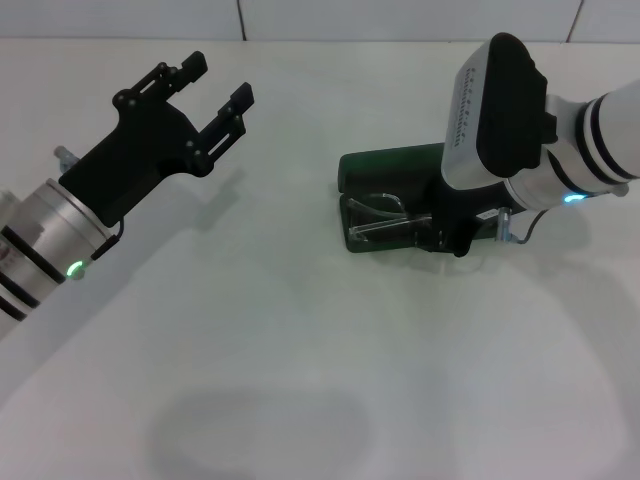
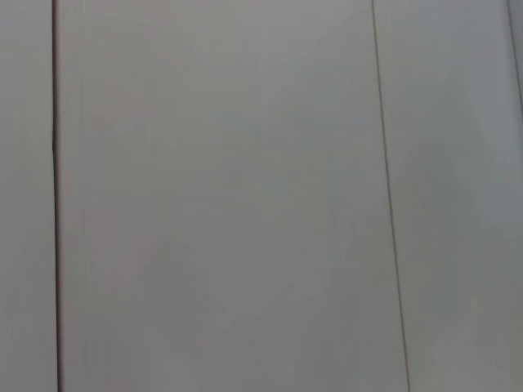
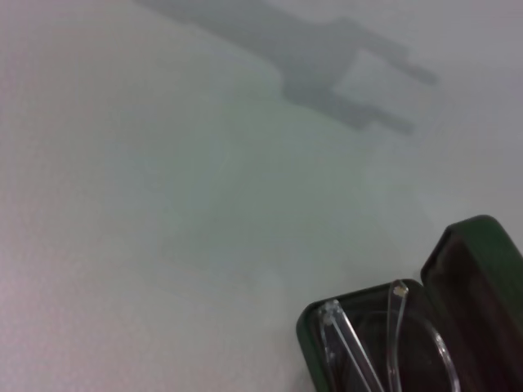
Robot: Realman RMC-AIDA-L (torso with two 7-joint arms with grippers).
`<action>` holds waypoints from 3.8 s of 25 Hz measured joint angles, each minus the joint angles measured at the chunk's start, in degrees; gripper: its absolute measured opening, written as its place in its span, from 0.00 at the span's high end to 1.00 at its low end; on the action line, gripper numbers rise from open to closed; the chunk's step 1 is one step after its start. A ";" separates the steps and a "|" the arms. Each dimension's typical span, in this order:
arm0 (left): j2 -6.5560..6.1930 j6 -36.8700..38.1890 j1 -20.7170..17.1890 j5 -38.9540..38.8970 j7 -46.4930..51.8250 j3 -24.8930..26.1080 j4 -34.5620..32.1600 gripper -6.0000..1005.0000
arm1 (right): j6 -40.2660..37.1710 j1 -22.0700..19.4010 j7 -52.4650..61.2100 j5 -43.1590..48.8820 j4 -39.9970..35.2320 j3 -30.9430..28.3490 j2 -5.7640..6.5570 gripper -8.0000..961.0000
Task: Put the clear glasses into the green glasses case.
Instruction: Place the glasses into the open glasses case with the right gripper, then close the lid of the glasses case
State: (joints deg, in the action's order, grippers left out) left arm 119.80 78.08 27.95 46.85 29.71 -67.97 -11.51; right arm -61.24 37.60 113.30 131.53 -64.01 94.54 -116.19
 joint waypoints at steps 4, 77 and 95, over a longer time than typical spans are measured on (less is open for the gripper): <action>0.00 0.05 0.00 0.00 0.00 -0.05 0.00 0.38 | 0.02 0.18 0.02 -0.49 0.59 0.03 0.00 0.66; 0.96 -37.38 26.91 15.20 48.58 -27.04 -3.43 0.38 | -34.50 -15.14 -61.53 -30.55 32.77 -46.16 0.90 0.30; 0.88 -37.48 21.66 15.92 47.65 -34.53 -7.65 0.38 | -32.02 -13.56 -61.24 -29.17 32.90 -46.12 0.94 0.31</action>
State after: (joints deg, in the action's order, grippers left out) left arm 120.68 40.60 49.60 62.78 77.35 -102.51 -19.16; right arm -93.26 24.04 52.07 102.37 -31.12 48.43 -115.25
